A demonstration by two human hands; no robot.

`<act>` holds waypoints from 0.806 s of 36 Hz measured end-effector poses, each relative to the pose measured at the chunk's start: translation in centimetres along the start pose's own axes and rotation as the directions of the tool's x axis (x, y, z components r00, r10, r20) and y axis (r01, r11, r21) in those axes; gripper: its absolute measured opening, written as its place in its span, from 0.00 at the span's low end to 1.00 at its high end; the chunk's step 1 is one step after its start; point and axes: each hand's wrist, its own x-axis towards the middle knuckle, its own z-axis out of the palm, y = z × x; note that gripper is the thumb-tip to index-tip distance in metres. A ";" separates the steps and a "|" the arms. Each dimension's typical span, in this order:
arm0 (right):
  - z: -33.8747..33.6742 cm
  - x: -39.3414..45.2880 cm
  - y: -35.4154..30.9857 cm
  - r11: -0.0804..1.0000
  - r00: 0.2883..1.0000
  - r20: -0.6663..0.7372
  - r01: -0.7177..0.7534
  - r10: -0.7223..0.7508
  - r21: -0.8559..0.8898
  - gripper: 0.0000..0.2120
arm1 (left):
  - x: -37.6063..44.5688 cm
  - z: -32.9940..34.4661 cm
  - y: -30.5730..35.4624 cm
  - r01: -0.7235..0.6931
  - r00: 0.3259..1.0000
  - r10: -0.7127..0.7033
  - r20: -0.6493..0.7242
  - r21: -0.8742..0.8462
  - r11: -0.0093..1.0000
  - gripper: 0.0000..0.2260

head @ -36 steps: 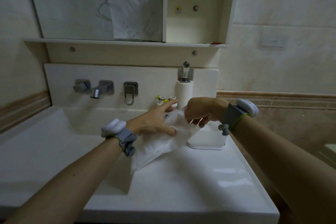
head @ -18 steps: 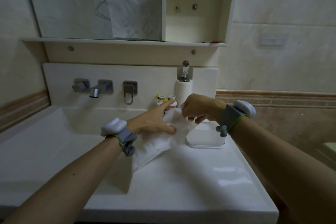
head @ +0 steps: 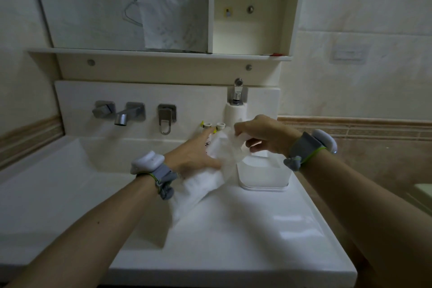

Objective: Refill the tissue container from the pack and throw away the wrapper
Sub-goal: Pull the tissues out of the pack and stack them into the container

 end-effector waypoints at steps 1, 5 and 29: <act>-0.3 -0.1 0.0 0.999 1.000 -0.013 0.009 -0.009 0.039 0.08 | 0.0 0.0 -0.2 0.022 0.999 -0.022 -0.025 0.005 1.000 0.41; -1.2 -0.2 0.6 0.978 1.000 -0.014 0.025 -0.023 0.209 0.04 | 0.3 0.5 -0.6 0.125 0.987 -0.122 -0.108 0.022 0.992 0.47; -2.9 0.1 4.0 0.859 0.948 0.227 0.083 -0.224 0.505 0.17 | 1.8 2.2 4.4 -0.118 0.968 0.036 -0.248 -0.324 0.939 0.20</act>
